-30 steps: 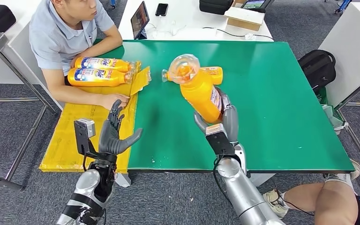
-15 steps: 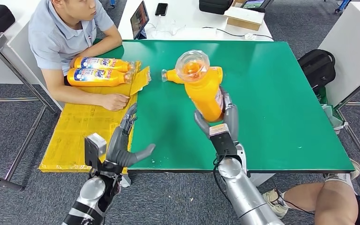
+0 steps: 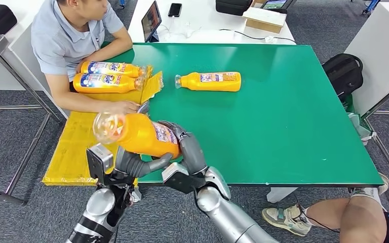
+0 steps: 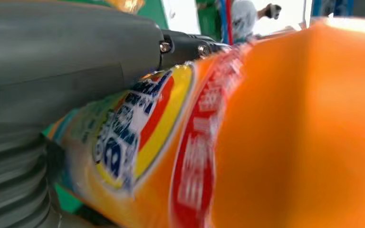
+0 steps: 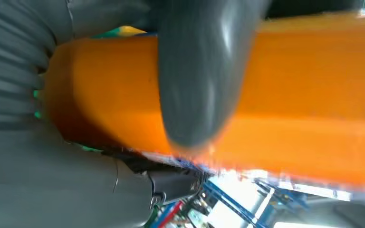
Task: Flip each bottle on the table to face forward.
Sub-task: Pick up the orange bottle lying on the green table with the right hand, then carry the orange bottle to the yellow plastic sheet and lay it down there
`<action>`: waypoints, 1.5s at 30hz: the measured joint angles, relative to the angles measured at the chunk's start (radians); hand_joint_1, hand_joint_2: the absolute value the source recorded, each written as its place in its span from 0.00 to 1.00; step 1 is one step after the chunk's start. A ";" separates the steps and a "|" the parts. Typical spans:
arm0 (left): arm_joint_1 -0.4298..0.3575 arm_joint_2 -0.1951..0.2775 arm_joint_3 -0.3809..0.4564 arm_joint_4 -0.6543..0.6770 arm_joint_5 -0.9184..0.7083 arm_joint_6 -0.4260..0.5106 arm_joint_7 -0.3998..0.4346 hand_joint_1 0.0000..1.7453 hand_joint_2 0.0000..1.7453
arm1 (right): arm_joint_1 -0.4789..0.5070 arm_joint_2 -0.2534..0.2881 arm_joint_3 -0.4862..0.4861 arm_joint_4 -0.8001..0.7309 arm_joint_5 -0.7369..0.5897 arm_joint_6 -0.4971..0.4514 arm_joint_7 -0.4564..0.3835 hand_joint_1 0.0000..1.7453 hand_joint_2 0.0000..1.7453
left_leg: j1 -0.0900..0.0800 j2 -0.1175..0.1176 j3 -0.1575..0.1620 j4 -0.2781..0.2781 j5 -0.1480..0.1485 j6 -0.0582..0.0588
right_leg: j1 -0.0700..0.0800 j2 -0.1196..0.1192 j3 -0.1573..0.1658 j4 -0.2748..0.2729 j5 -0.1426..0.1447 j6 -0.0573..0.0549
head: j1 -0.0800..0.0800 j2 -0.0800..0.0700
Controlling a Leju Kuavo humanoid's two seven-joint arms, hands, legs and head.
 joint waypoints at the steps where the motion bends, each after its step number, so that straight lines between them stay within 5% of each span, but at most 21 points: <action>1: -0.003 0.000 -0.001 0.003 0.021 -0.012 0.010 0.00 1.00 | -0.006 0.002 0.019 0.009 0.001 -0.023 0.001 1.00 1.00 | 0.000 0.000 0.000 0.000 0.000 0.000 | 0.000 0.000 0.000 0.000 0.000 0.000 | 0.000 0.000; 15: -0.018 0.001 0.002 0.030 0.107 -0.053 0.039 0.00 1.00 | -0.070 0.012 0.116 0.087 -0.017 -0.068 0.007 1.00 1.00 | 0.000 0.000 0.000 0.000 0.000 0.000 | 0.000 0.000 0.000 0.000 0.000 0.000 | 0.000 0.000; 16: -0.018 0.002 0.002 0.030 0.107 -0.053 0.039 0.06 1.00 | -0.072 0.013 0.117 0.091 -0.017 -0.068 0.007 1.00 1.00 | 0.000 0.000 0.000 0.000 0.000 0.000 | 0.000 0.000 0.000 0.000 0.000 0.000 | 0.000 0.000; 17: -0.018 0.002 0.002 0.030 0.107 -0.053 0.039 0.29 1.00 | -0.073 0.013 0.118 0.094 -0.017 -0.068 0.007 0.95 1.00 | 0.000 0.001 0.000 0.000 0.000 0.000 | 0.000 0.000 0.000 0.000 0.000 0.000 | 0.000 0.000; 19: -0.017 0.004 0.003 0.030 0.109 -0.053 0.039 0.79 1.00 | -0.078 0.014 0.118 0.104 -0.015 -0.065 0.007 0.46 1.00 | 0.000 0.000 0.000 0.000 0.000 0.000 | 0.000 0.000 0.000 0.000 0.000 0.000 | 0.000 0.000; 20: -0.017 0.005 0.003 0.030 0.110 -0.052 0.039 0.97 1.00 | -0.081 0.016 0.118 0.112 -0.011 -0.059 0.007 0.21 0.75 | -0.001 0.001 0.000 0.000 0.000 0.000 | 0.000 0.000 0.000 0.000 0.000 0.000 | 0.000 0.000; 21: -0.017 0.007 0.005 0.030 0.112 -0.051 0.039 1.00 1.00 | -0.086 0.018 0.118 0.123 -0.005 -0.050 0.007 0.00 0.50 | -0.001 0.001 0.000 0.000 0.000 0.000 | 0.000 0.000 0.000 0.000 0.000 0.000 | 0.000 0.000; 23: -0.016 0.012 0.010 0.030 0.124 -0.047 0.039 1.00 1.00 | -0.095 0.022 0.118 0.150 0.017 -0.035 0.007 0.00 0.00 | -0.001 0.001 0.000 0.000 0.000 0.000 | 0.000 0.000 0.000 0.000 0.000 0.000 | 0.000 0.000; 27: -0.015 0.017 0.031 0.030 0.202 -0.055 0.050 1.00 1.00 | -0.098 0.030 0.119 0.182 0.052 -0.062 0.005 0.00 0.00 | -0.001 0.001 0.000 0.000 0.000 0.000 | 0.000 0.000 -0.001 0.000 0.000 0.000 | 0.000 0.000; 34: -0.032 0.017 0.049 0.030 0.285 -0.155 0.019 1.00 1.00 | -0.048 0.008 0.167 0.102 0.000 -0.245 -0.001 0.00 0.00 | -0.001 0.001 0.000 0.000 0.000 0.000 | 0.000 0.000 -0.001 0.000 0.000 0.000 | 0.000 0.000; 41: -0.033 0.015 0.053 0.016 0.301 -0.199 0.014 1.00 1.00 | 0.043 -0.019 0.063 -0.097 0.335 -0.296 0.022 0.00 0.00 | -0.001 0.000 0.000 0.000 0.000 0.000 | 0.000 0.000 0.000 0.000 0.000 0.000 | 0.000 0.000; 45: -0.041 0.010 0.054 0.009 0.293 -0.182 0.024 1.00 1.00 | 0.091 -0.019 0.002 -0.210 0.395 -0.296 0.019 0.00 0.00 | -0.001 0.000 0.000 0.000 0.000 0.000 | 0.000 0.000 0.000 0.000 0.000 0.000 | 0.000 0.000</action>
